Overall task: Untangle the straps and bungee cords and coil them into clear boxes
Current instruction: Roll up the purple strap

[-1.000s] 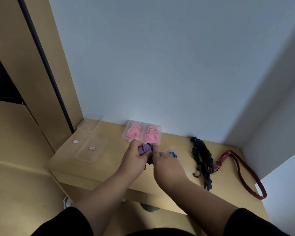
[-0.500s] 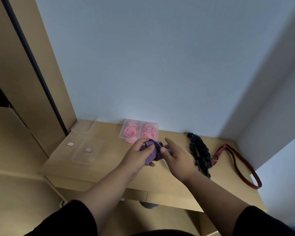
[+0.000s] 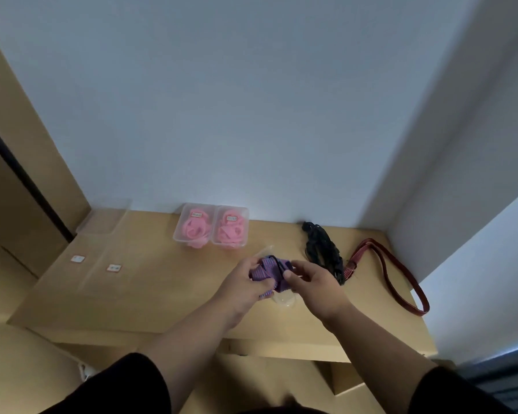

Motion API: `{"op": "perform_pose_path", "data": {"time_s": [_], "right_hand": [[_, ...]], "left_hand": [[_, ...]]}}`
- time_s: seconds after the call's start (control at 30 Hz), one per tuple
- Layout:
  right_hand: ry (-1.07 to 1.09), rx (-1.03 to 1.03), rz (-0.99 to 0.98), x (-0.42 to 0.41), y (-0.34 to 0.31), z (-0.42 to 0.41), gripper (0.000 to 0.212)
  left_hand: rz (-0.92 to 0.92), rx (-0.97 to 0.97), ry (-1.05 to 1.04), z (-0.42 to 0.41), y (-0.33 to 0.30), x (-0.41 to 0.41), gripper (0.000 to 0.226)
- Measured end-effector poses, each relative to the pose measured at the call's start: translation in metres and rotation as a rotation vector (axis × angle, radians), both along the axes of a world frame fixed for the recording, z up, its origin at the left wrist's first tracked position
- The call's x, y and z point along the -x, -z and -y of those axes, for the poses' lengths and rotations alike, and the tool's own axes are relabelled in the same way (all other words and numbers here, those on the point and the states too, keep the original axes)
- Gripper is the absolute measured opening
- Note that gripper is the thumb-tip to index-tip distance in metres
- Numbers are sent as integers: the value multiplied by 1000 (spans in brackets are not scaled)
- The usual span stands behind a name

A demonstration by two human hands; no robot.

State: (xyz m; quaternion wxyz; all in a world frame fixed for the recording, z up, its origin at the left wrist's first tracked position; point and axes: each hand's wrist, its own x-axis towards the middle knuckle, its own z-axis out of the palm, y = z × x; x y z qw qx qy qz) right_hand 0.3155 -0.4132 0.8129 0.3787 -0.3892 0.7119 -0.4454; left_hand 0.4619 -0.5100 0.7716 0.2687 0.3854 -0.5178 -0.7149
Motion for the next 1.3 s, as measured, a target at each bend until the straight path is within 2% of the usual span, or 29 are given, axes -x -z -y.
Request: {"op": "perform_pose_path", "data": {"time_s": [0.1, 0.27, 0.43, 0.53, 0.67, 0.77, 0.83, 0.93, 1.13, 1.23, 1.3], "right_hand": [[-31, -67, -6, 30, 9, 7, 17], [-66, -189, -21, 70, 34, 30, 20], [-131, -249, -68, 96, 65, 51, 26], [-212, -272, -173, 104, 77, 65, 32], [-316, -313, -363, 106, 86, 75, 34], [-388, -365, -497, 103, 93, 79, 16], [-430, -389, -558, 101, 98, 80, 2], [-476, -398, -579, 98, 102, 82, 6], [-573, -399, -676, 97, 107, 92, 14], [-626, -356, -799, 99, 109, 93, 10], [-663, -306, -932, 104, 115, 94, 21]], "left_hand": [[90, -3, 28, 3, 11, 26, 50], [255, 51, 38, 9, 29, 57, 33], [544, 173, 79, 17, 46, 72, 39], [671, 287, 122, 24, 52, 83, 32], [824, 459, 122, 29, 60, 96, 38], [961, 532, 188, 30, 69, 100, 48], [986, 532, 190, 30, 75, 101, 52], [1013, 554, 179, 32, 82, 100, 45], [1180, 751, 234, 39, 90, 97, 35], [1286, 804, 270, 41, 93, 96, 40], [1318, 785, 261, 41, 97, 95, 42]]}}
